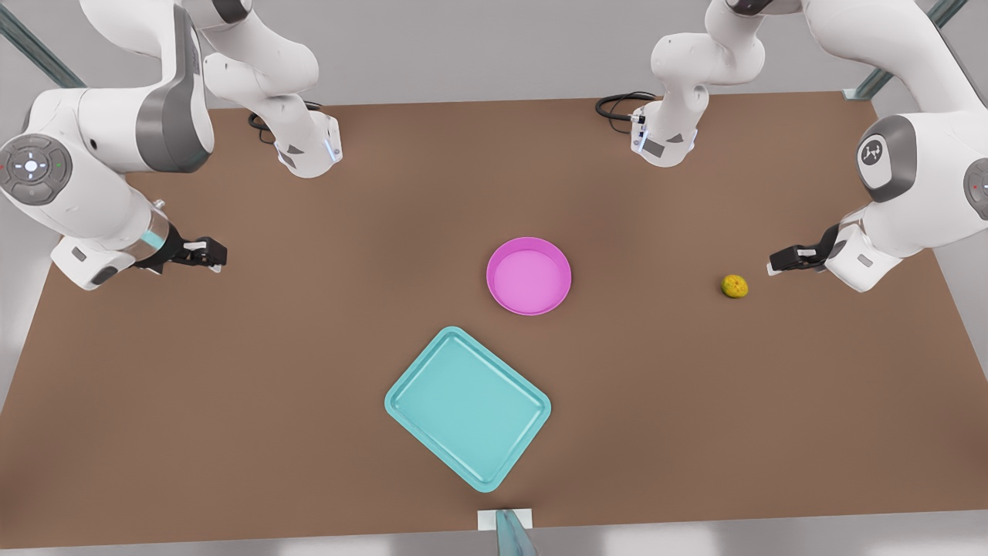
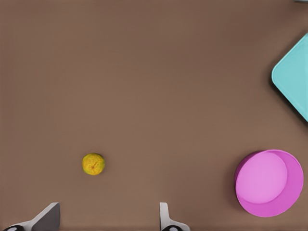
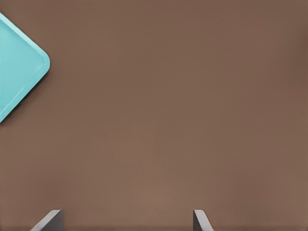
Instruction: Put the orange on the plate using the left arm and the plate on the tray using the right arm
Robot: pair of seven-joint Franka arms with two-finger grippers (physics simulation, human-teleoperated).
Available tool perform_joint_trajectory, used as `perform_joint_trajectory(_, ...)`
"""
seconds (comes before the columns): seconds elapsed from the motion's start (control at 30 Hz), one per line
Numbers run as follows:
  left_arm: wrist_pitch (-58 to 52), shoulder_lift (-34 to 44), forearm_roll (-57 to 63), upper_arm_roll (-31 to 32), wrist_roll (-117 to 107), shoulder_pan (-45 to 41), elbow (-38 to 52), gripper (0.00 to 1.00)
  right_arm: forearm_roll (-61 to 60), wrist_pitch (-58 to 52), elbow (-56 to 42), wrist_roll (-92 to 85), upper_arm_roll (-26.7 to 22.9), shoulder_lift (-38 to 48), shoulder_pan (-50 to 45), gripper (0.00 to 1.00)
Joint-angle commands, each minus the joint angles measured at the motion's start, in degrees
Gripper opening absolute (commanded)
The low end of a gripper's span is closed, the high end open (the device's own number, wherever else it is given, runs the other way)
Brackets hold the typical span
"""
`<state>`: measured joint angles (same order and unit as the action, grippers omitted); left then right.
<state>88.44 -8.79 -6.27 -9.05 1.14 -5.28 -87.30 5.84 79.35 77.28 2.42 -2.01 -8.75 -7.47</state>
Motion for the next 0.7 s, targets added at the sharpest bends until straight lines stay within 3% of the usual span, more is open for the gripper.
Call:
perform_joint_trajectory(0.0,0.0,0.0,0.0,-0.1,1.8,0.1,-0.1,1.00,0.0,0.0,0.0,0.3,0.0,0.0,0.0,1.00)
perform_joint_trajectory(0.1,2.1,-3.3,0.1,-1.8,0.2,0.2,-7.3,1.00,0.0,-0.1,0.0,0.2,0.0,0.0,0.0,1.00)
perform_joint_trajectory(0.17,24.4,-3.5,0.2,-2.2,11.2,0.0,-27.4,1.00,0.0,0.0,0.0,0.3,0.0,0.0,0.0,1.00)
perform_joint_trajectory(0.2,31.3,-3.5,0.2,-2.8,19.7,0.0,-33.1,1.00,0.0,0.0,0.0,0.3,0.0,0.0,0.0,1.00)
perform_joint_trajectory(0.4,41.4,-7.6,0.6,-6.9,28.6,0.2,-37.1,1.00,0.0,-0.1,0.1,0.6,0.0,-0.7,-0.1,1.00)
perform_joint_trajectory(0.67,39.2,-11.4,0.6,-8.4,28.6,0.1,-37.3,1.00,-0.1,-0.2,0.1,0.6,0.0,-1.1,-0.1,1.00)
